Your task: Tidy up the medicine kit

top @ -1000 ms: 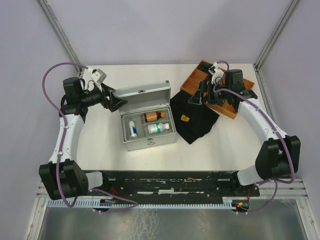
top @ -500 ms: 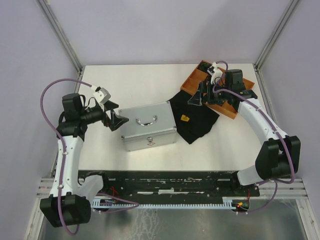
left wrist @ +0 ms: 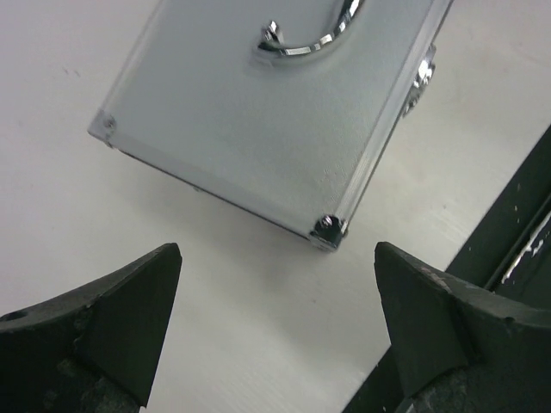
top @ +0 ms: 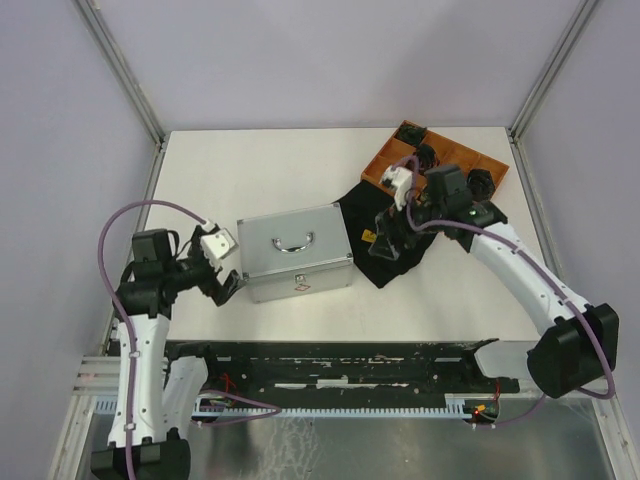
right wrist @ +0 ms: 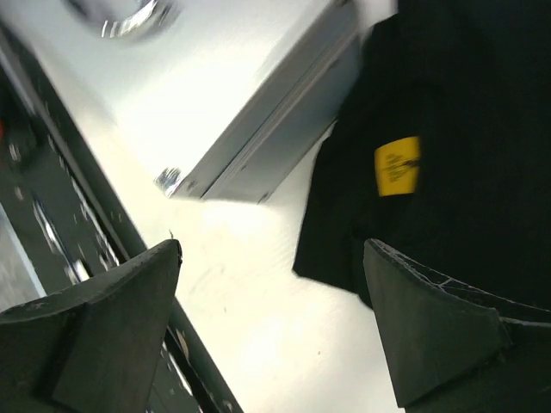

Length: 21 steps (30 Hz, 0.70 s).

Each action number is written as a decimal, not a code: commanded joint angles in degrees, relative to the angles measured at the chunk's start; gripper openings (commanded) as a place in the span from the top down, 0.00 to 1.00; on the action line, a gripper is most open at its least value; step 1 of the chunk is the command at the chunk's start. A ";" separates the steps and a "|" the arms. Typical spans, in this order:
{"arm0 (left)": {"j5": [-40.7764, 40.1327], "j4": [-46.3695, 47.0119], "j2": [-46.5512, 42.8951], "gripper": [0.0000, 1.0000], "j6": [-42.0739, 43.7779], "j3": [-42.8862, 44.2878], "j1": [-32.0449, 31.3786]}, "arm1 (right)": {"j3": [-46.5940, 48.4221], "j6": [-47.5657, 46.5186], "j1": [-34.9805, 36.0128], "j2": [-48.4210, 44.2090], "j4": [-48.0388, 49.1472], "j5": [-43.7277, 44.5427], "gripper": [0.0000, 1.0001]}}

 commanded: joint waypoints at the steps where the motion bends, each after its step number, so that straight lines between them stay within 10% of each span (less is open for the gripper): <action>1: -6.13 -10.18 -4.46 0.00 13.88 -2.80 -0.12 | -5.72 -15.62 8.88 -4.89 -6.41 7.41 0.05; 21: -12.51 -2.07 -1.21 0.00 18.44 -13.01 -0.15 | -6.37 -12.96 25.66 6.19 8.41 27.35 0.14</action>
